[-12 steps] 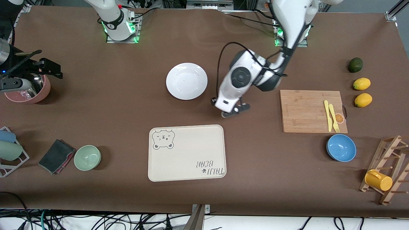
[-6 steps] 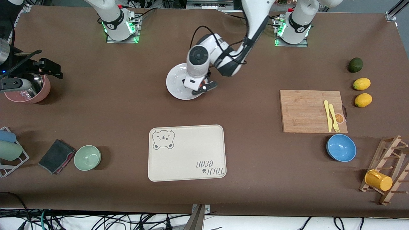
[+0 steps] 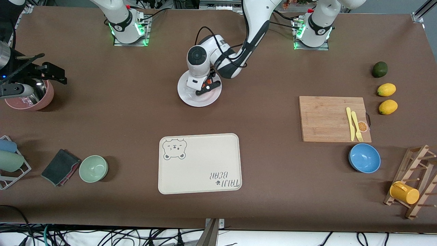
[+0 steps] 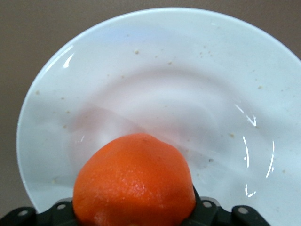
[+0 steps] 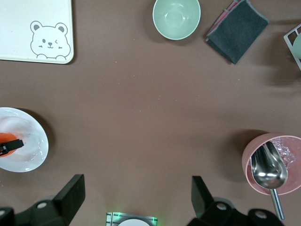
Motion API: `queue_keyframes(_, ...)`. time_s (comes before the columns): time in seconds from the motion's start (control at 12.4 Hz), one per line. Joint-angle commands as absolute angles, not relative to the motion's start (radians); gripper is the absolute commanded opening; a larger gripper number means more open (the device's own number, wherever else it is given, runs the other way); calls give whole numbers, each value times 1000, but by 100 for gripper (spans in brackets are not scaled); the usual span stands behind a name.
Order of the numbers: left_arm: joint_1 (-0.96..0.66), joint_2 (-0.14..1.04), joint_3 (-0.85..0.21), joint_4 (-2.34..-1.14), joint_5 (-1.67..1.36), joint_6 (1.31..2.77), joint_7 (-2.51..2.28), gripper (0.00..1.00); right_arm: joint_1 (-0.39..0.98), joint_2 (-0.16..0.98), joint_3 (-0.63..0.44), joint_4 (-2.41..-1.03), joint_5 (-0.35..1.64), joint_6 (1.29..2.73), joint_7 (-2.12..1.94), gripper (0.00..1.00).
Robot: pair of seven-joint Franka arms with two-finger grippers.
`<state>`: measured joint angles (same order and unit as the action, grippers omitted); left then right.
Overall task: Place orange and plate with both arms
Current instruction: 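Carry the orange with the left gripper onto the white plate, then open the left gripper and withdraw it back to rest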
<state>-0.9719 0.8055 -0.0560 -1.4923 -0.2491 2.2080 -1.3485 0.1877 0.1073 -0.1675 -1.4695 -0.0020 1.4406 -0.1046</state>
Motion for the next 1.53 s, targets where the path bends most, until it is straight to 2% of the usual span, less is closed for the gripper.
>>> queue_keyframes(0.0, -976, 821, -35, -1439, -259, 2194, -1351, 100, 186, 109, -170, -1456, 18, 1428, -98, 100)
queue_keyframes(0.16, -971, 818, -32, -1434, -262, 2184, -1351, 100, 186, 109, -170, -1457, 18, 1431, -98, 100)
queue_keyframes(0.32, -942, 763, -22, -1433, -259, 2139, -1348, 100, 186, 109, -170, -1459, 18, 1434, -98, 100)
queue_keyframes(0.56, -839, 649, -23, -1433, -259, 1978, -1260, 100, 186, 109, -172, -1459, 18, 1434, -98, 100)
queue_keyframes(0.88, -631, 575, -25, -1433, -261, 1780, -972, 100, 184, 109, -173, -1459, 18, 1428, -98, 100)
queue_keyframes(1.45, -217, 534, -23, -1433, -239, 1648, -521, 100, 140, 113, -176, -1462, 15, 1421, -100, 100)
